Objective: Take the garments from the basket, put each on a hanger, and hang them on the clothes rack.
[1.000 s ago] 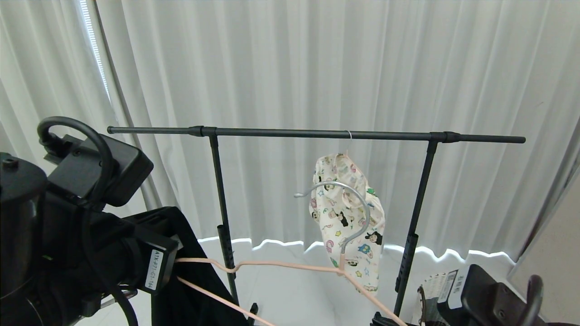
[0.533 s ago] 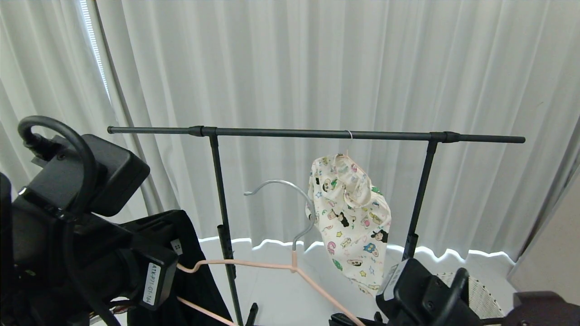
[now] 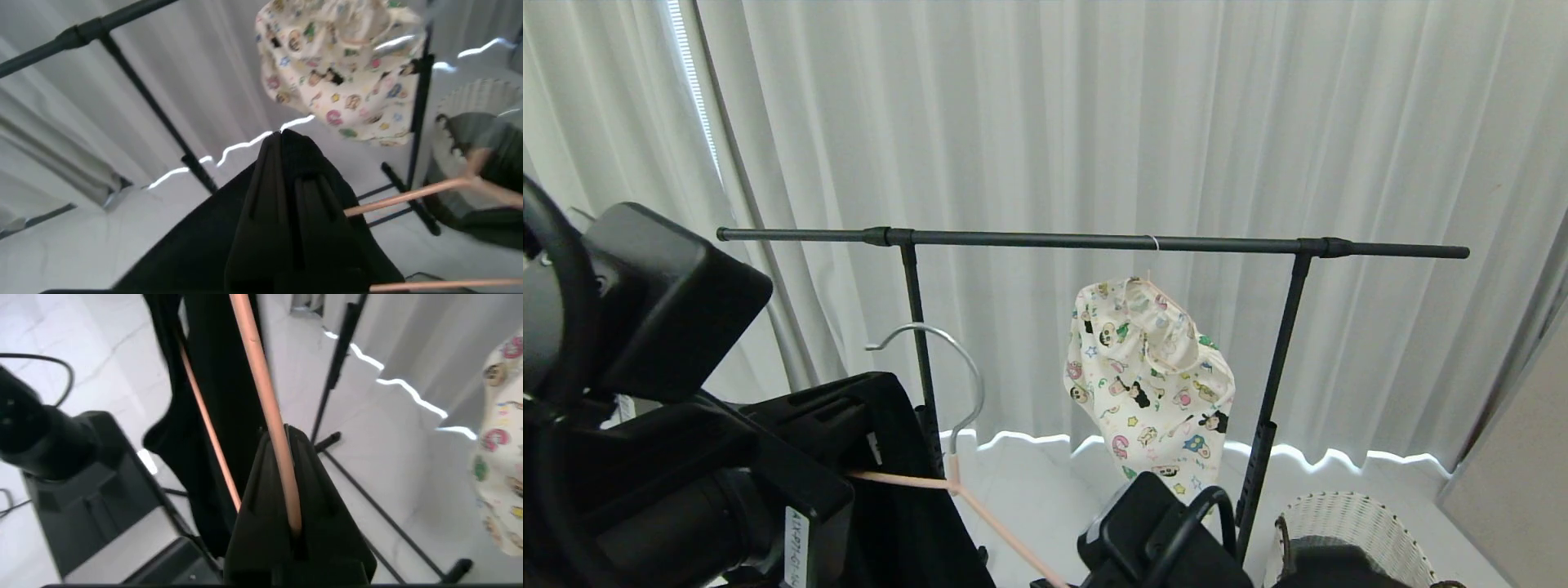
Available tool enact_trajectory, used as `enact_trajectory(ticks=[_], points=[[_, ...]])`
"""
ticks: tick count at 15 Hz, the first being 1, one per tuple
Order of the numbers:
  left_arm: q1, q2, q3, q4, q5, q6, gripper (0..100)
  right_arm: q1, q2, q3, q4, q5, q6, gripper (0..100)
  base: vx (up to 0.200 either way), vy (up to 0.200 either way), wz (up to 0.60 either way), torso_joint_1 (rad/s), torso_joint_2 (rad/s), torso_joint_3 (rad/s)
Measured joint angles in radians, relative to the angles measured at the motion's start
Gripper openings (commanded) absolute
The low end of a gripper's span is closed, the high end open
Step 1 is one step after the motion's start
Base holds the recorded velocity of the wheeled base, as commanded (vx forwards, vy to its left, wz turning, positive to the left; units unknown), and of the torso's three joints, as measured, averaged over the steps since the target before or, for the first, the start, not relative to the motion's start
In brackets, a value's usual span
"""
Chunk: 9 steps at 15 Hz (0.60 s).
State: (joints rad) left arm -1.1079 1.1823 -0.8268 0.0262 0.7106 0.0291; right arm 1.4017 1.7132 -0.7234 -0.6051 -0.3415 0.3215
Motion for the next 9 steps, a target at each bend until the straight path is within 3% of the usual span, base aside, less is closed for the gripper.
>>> enact_trajectory(ticks=[9], points=[[-0.017, 0.001, 0.0, -0.013, 0.004, 0.004, 0, -0.008, 0.041, -0.029, -0.001, -0.005, 0.066, 0, 0.0, 0.0, 0.0, 0.0, 0.0, 0.0]])
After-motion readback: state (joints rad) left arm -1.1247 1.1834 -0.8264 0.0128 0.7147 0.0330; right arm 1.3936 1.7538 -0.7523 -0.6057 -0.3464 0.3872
